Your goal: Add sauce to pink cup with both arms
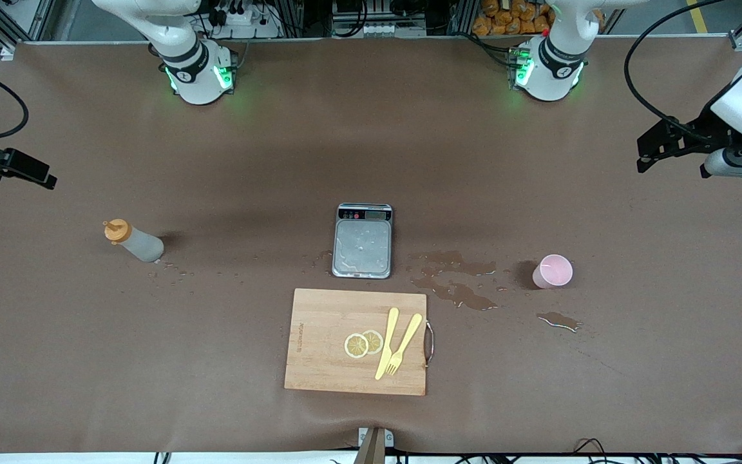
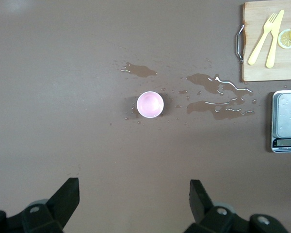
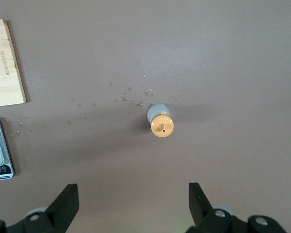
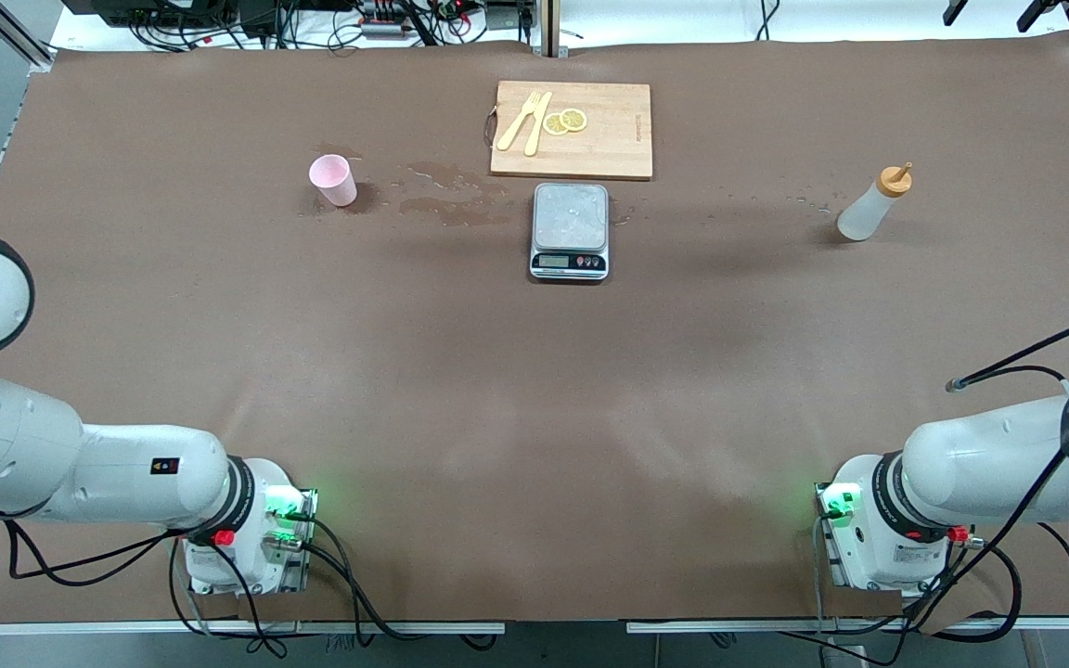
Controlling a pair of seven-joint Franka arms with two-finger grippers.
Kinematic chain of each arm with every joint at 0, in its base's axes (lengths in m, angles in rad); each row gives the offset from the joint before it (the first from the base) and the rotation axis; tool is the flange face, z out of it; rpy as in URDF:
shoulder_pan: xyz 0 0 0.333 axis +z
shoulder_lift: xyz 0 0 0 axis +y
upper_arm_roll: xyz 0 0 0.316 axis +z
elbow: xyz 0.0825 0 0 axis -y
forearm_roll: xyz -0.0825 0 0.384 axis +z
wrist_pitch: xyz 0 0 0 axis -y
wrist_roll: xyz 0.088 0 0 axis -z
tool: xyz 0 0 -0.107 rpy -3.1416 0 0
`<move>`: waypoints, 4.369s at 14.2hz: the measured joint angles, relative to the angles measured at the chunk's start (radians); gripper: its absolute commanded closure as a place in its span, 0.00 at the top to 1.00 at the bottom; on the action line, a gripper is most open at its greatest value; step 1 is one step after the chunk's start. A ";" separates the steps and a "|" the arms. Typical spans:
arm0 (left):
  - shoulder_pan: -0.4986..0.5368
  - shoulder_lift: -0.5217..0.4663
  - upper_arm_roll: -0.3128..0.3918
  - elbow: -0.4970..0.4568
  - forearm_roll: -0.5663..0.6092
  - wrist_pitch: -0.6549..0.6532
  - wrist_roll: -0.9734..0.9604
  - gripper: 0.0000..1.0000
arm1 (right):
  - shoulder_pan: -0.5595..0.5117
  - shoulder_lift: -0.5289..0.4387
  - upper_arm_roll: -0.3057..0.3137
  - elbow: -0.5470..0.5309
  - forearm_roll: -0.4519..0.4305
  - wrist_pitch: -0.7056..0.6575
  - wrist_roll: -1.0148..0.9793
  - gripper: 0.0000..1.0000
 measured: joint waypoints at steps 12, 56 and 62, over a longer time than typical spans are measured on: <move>0.000 -0.004 0.002 0.001 0.000 -0.002 0.000 1.00 | -0.004 0.002 -0.005 0.000 0.000 0.000 0.000 1.00; 0.072 0.404 0.021 -0.237 -0.011 0.516 0.007 1.00 | -0.502 0.407 -0.018 -0.011 0.441 -0.128 0.499 1.00; 0.064 0.429 0.018 -0.403 0.015 0.711 0.016 1.00 | -0.560 0.579 -0.018 -0.010 0.565 -0.128 0.478 1.00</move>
